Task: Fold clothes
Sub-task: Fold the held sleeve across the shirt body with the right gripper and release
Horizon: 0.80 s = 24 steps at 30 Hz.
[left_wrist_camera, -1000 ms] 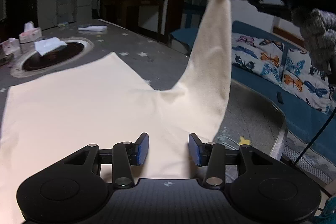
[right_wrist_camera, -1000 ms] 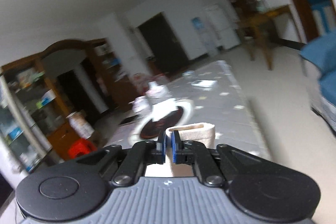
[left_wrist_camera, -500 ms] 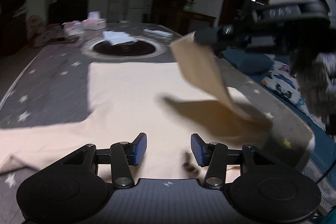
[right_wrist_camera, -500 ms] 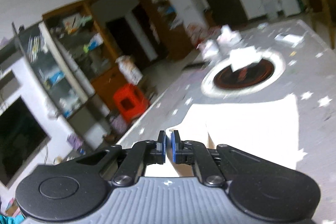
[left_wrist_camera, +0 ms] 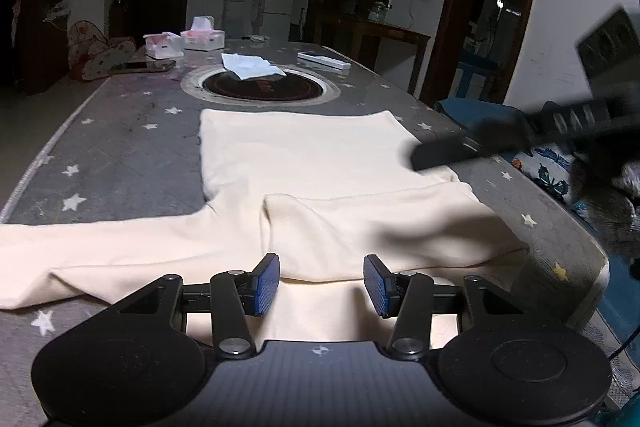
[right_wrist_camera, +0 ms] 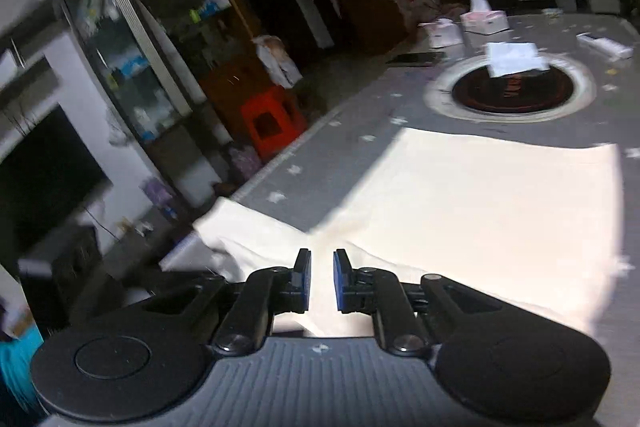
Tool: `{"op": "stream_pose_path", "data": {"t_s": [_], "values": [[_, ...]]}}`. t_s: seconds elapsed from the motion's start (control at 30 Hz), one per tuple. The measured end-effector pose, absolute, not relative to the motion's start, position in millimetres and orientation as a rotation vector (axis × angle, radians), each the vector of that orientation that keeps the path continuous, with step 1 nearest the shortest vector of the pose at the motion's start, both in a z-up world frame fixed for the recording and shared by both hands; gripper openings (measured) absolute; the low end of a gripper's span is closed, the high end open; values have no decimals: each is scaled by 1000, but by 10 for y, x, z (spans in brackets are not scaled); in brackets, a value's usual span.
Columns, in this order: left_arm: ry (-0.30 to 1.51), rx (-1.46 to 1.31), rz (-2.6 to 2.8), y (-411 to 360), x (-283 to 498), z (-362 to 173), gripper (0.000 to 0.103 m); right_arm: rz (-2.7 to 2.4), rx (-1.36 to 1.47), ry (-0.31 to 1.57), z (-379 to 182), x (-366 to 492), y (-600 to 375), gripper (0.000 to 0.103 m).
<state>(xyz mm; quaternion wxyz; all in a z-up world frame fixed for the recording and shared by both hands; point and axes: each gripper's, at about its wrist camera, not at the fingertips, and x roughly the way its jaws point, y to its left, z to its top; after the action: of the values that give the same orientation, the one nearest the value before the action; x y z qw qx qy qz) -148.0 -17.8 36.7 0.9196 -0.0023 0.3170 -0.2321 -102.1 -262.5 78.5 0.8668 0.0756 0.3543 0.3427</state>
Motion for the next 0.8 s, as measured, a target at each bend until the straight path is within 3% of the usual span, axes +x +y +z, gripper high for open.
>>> {"op": "stream_pose_path", "data": {"t_s": [0.17, 0.4, 0.8], "values": [[626, -10, -465, -157, -1464, 461, 49, 591, -13, 804, 680, -1222, -3016, 12], [619, -7, -525, -409, -1279, 473, 47, 511, -24, 831, 420, -1364, -3233, 12], [687, 5, -491, -543, -1073, 232, 29, 495, -43, 765, 532, -1161, -3135, 12]]}}
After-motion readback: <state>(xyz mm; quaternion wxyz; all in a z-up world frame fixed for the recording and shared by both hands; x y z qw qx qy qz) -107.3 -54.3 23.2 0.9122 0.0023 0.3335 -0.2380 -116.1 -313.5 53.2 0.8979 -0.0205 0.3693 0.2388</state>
